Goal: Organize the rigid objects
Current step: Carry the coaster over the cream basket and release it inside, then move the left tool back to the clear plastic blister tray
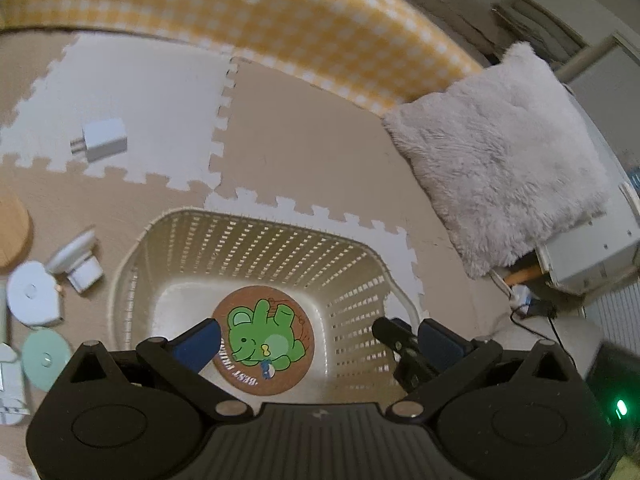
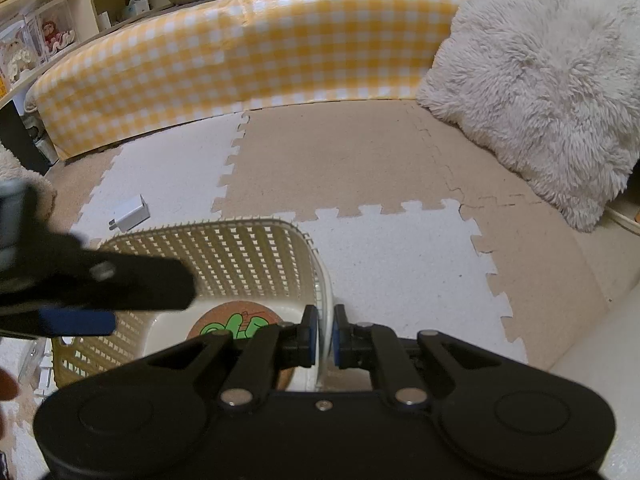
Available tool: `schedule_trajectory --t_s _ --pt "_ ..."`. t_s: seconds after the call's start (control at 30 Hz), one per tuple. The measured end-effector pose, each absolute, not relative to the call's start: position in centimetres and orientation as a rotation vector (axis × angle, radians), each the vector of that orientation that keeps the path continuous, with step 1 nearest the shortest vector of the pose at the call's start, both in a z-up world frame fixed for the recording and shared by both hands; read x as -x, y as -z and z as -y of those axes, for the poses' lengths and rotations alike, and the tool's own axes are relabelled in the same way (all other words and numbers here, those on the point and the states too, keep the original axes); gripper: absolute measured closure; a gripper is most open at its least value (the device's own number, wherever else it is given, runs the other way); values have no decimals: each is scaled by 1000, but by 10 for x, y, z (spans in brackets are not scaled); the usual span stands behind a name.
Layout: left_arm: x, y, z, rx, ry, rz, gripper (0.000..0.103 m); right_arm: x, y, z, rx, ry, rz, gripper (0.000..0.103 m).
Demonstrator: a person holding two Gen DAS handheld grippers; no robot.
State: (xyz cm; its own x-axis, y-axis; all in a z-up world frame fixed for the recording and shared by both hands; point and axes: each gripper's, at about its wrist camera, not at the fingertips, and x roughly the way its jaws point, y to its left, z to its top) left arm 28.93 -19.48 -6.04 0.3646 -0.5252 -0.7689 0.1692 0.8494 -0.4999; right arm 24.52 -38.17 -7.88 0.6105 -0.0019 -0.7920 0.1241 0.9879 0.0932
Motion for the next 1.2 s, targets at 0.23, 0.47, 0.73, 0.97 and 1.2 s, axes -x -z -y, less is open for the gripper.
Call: schedule_trajectory --t_s 0.23,0.47,0.73,0.97,1.2 --pt "-265 37 180 268 498 -1026 0 -245 79 382 -139 75 -913 95" --pt "-236 22 159 134 469 -895 0 -245 79 381 -136 77 -913 95" --pt "-217 21 117 62 381 -781 0 -246 79 380 -127 80 -914 95" --pt "-219 36 73 50 305 -748 0 -246 79 380 -126 80 -914 94" --pt "-232 66 25 4 241 -769 0 -246 79 381 -125 80 -914 94"
